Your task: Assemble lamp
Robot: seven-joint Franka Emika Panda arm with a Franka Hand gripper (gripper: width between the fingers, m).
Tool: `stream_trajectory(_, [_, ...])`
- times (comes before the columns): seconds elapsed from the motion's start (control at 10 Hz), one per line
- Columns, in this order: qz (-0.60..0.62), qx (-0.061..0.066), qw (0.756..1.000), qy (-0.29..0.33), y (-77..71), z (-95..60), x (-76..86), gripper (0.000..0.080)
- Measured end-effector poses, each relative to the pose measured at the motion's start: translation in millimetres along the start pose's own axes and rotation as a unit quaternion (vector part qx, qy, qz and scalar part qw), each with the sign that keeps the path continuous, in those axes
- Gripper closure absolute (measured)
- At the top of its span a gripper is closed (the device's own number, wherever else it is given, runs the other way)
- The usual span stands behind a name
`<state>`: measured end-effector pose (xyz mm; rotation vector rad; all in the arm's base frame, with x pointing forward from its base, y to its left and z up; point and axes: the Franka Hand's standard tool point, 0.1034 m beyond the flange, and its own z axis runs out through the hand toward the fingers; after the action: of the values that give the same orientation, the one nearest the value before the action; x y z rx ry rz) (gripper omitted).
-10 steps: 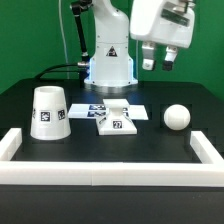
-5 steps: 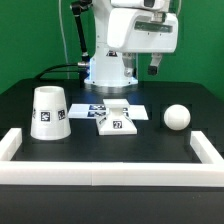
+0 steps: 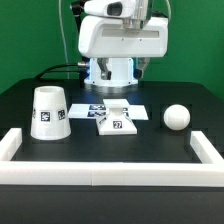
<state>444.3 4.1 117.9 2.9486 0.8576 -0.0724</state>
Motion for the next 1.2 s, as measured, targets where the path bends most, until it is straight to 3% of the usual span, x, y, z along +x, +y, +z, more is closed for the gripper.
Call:
stream_trajectory(0.1, [0.001, 0.003, 1.000, -0.002, -2.3, 8.1, -4.2, 0.0100])
stream_trajectory(0.5, [0.001, 0.004, 1.000, -0.003, -2.4, 7.8, -3.9, 0.0100])
stream_trajectory(0.6, [0.039, 0.023, 0.999, -0.007, -3.4, 11.6, -8.5, 0.0100])
stream_trajectory(0.7, [0.122, 0.067, 0.990, -0.020, -2.9, 20.1, -18.2, 0.0100])
stream_trajectory(0.9, [0.170, 0.081, 0.982, -0.025, -5.4, 29.1, -20.1, 0.0100])
stream_trajectory(1.2, [0.166, 0.081, 0.982, -0.025, -5.5, 29.4, -19.9, 0.0100])
